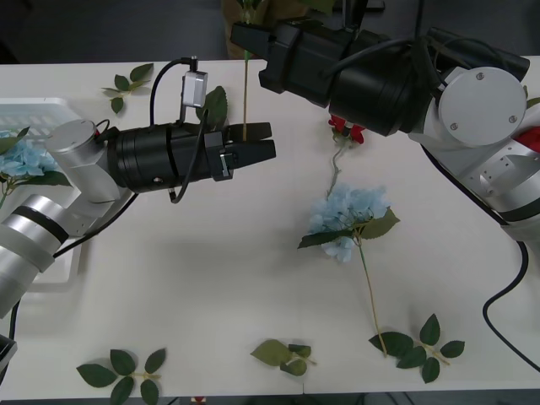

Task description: Place the red flowers into the right box and the blue flowers into the left box. If a person shows an open palm, hand one flower to the person first, then continue sorting.

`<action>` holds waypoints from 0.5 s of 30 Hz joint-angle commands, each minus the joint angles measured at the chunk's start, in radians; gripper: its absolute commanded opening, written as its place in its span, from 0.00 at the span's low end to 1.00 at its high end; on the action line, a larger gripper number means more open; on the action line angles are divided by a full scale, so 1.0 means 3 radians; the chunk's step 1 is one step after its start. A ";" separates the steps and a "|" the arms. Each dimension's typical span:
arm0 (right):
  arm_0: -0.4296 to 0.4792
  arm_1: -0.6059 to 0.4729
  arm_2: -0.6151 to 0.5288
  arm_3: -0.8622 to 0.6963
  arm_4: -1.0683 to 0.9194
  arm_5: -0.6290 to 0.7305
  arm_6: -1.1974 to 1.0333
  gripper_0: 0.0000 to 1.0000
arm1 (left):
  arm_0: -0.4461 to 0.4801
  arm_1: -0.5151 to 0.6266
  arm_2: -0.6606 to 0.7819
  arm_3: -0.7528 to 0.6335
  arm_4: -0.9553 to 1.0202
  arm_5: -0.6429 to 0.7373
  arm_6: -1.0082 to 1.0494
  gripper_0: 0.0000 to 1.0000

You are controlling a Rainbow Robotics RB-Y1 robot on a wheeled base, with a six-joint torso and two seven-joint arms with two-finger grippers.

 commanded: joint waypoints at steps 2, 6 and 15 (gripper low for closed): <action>0.0022 0.0084 0.0004 -0.0038 -0.0042 -0.0024 0.0118 0.00 | -0.0147 -0.0057 -0.0012 -0.0243 0.0118 -0.0066 0.0132 1.00; 0.0022 0.0084 0.0004 -0.0033 -0.0042 -0.0024 0.0118 0.00 | -0.0147 -0.0077 -0.0007 -0.0299 0.0123 -0.0163 0.0132 1.00; 0.0022 0.0084 -0.0001 -0.0023 -0.0042 -0.0024 0.0129 0.00 | -0.0136 -0.0128 -0.0007 -0.0366 0.0179 -0.0280 0.0132 1.00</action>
